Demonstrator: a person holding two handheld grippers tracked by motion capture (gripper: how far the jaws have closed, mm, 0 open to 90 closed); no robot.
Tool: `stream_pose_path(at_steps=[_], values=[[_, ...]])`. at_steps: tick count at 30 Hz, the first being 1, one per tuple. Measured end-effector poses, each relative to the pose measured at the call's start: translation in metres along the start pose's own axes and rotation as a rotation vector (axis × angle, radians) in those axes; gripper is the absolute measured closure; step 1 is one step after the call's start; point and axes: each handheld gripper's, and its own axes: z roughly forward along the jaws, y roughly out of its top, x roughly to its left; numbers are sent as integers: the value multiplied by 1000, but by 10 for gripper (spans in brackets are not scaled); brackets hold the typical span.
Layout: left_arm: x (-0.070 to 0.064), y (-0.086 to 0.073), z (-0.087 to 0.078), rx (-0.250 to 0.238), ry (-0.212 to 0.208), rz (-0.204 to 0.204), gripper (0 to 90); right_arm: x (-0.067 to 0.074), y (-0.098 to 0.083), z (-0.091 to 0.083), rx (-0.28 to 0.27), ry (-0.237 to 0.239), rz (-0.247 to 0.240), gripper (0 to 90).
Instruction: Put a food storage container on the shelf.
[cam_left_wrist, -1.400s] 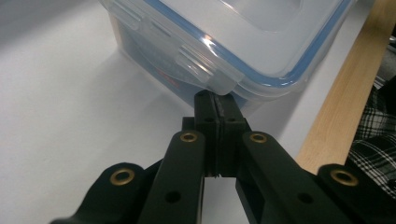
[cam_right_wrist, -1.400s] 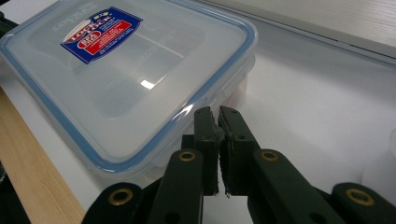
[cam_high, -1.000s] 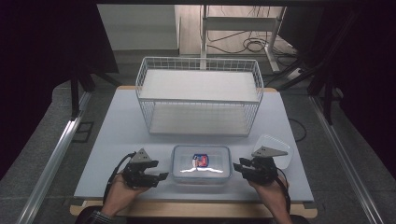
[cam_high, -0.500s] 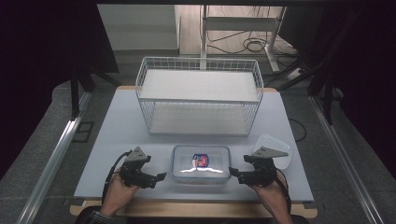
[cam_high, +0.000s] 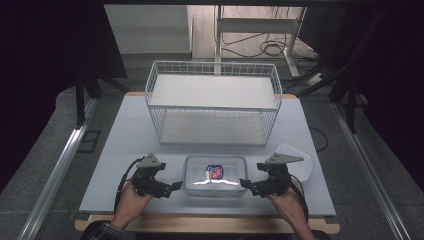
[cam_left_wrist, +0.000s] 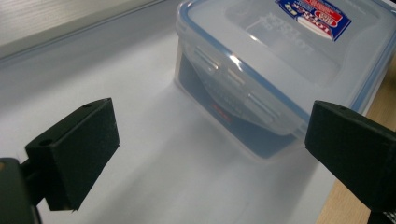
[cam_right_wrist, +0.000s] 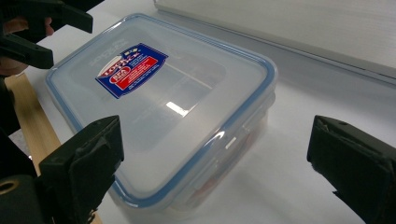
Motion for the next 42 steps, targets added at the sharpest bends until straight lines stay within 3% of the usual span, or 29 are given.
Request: stream_pose_path(at_steps=[5, 9, 15, 19, 23, 25, 27, 30, 35, 38, 42], values=[[0, 17, 9, 23, -21, 6, 24, -1, 7, 9, 41, -2, 13, 35], [5, 27, 24, 30, -96, -43, 28, 0, 12, 16, 66, 12, 21, 22], [12, 25, 42, 42, -213, -108, 24, -5, 14, 32, 138, 87, 65, 30], [11, 22, 51, 77, -313, -139, 16, -10, 10, 41, 164, 157, 142, 21], [12, 18, 54, 98, -348, -188, 0, -15, 6, 44, 175, 195, 228, 22], [12, 17, 53, 112, -356, -213, 0, -17, 5, 44, 179, 205, 262, 37], [9, 16, 48, 122, -345, -208, 27, -16, 6, 39, 183, 196, 275, 108], [6, 13, 35, 113, -333, -200, 145, -14, 6, 29, 169, 178, 297, 231], [4, 4, 16, 48, -338, -208, 362, -13, 2, 11, 118, 197, 307, 412], [1, 0, 10, 16, -339, -212, 438, -11, -2, 3, 96, 217, 321, 473], [2, -5, 7, -17, -365, -261, 500, -9, -5, -3, 89, 228, 333, 509]])
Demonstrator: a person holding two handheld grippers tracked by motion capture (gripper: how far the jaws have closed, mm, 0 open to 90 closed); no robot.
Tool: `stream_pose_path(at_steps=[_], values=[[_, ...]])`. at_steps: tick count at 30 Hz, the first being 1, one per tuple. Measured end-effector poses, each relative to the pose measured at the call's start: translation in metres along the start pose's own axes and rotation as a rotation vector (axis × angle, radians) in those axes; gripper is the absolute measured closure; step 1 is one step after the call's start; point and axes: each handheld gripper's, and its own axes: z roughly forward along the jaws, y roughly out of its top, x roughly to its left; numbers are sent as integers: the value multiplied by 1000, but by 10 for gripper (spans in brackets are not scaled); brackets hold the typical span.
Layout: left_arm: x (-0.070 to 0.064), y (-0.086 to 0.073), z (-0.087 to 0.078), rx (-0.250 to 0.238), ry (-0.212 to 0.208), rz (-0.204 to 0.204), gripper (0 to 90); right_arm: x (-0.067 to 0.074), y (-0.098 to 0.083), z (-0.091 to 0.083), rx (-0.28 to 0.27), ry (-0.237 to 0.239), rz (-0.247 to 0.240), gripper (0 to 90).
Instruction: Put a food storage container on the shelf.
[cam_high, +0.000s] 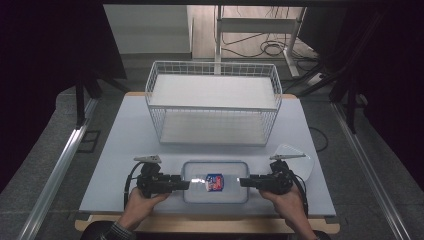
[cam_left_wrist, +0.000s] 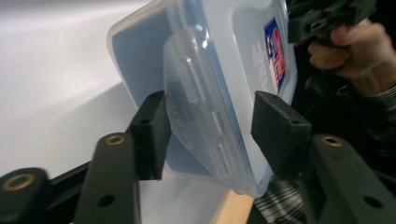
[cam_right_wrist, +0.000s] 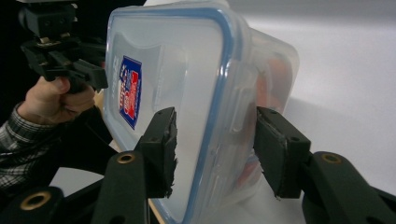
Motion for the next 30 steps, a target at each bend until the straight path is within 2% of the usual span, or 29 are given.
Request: stream_pose_path(at_steps=[4, 6, 9, 12, 25, 30], values=[[1, 0, 0, -19, -7, -31, 517, 4, -2, -1, -10, -18, 1, 514], [0, 1, -2, -33, -3, -31, 529, 5, -2, -2, -21, -22, 2, 525], [-1, 3, -4, -50, 22, -25, 537, 10, -2, -2, -34, -43, -29, 531], [1, 3, -5, -55, 25, -36, 535, 13, -2, 0, -43, -55, -44, 532], [-16, 25, -18, -90, 79, 42, 523, 27, 17, -9, -98, -66, -146, 531], [-22, 37, -23, -106, 93, 68, 522, 31, 27, -14, -122, -65, -165, 531]])
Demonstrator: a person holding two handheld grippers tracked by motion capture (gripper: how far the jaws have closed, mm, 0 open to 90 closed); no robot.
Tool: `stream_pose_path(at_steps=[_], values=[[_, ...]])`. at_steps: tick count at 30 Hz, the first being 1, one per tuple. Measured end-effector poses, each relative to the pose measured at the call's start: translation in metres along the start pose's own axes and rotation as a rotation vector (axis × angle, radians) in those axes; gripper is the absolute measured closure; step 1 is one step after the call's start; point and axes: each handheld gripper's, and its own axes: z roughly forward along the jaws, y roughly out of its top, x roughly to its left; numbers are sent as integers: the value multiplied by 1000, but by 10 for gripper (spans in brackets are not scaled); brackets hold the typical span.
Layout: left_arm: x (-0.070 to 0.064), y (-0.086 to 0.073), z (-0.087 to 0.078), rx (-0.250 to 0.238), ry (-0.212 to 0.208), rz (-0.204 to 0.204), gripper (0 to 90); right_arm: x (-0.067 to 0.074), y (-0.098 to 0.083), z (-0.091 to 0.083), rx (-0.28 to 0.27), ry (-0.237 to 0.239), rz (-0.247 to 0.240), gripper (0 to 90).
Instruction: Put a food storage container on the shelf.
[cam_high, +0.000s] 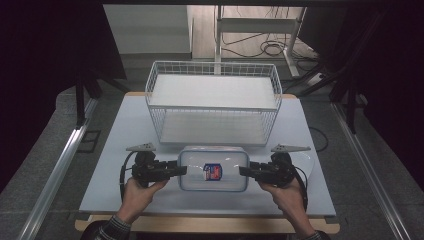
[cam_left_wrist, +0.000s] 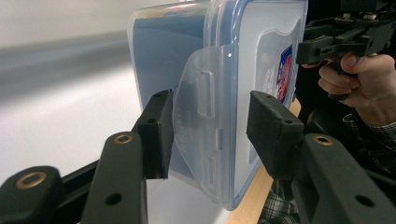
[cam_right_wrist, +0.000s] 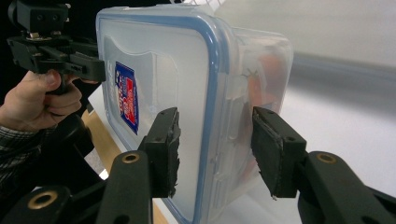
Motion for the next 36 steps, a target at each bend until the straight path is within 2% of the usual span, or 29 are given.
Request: stream_pose_path(at_steps=[9, 17, 27, 36], values=[[-8, 27, -8, -18, 51, 47, 504, 6, 23, -4, -47, -11, -43, 531], [-7, 48, -13, -39, 51, 64, 501, 9, 43, -7, -75, -21, -60, 531], [-12, 80, -25, -65, 71, 91, 501, 12, 72, -11, -106, -10, -70, 529], [-12, 108, -34, -83, 78, 94, 501, 15, 103, -12, -138, -13, -79, 527]])
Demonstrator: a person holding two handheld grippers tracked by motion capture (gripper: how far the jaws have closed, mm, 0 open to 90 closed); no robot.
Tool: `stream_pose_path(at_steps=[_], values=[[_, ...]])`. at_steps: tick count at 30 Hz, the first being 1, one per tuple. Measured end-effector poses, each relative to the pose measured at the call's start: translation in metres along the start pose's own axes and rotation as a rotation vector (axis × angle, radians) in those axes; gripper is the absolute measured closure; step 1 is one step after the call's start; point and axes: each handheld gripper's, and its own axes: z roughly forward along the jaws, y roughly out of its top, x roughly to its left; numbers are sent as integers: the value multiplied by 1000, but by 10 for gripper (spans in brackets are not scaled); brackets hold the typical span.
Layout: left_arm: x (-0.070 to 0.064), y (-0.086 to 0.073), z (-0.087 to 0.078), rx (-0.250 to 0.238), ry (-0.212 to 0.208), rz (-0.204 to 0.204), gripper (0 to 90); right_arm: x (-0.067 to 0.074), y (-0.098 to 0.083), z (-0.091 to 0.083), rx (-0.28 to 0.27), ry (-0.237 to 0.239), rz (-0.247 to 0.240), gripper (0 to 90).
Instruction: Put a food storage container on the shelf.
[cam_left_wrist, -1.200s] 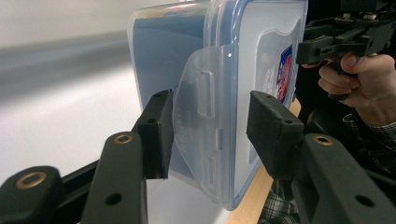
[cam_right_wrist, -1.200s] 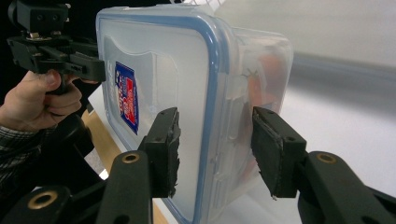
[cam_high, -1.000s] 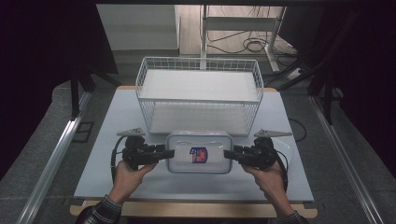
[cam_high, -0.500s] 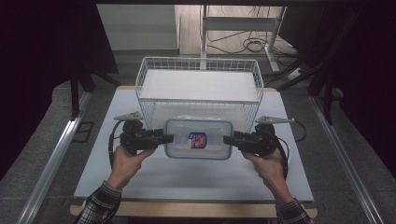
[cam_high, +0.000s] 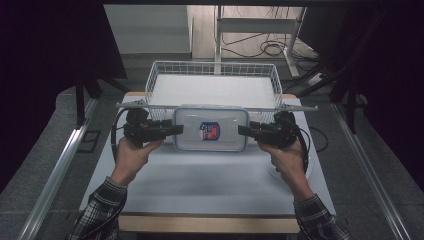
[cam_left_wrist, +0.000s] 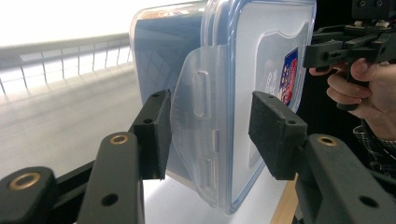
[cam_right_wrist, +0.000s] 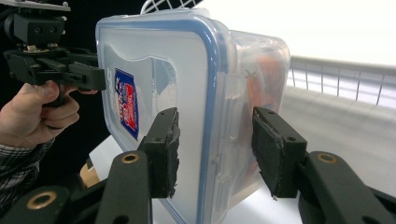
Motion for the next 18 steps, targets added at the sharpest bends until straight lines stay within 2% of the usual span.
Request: stream_pose_path(at_steps=[9, 14, 18], values=[[2, 33, -8, -15, 10, 7, 501, 0, 34, 2, -27, 4, -14, 525], [10, 48, -6, -17, 0, 1, 501, -1, 51, 4, -37, -9, -28, 521], [15, 60, -4, -18, -1, -6, 501, -7, 62, 8, -40, -10, -20, 520]])
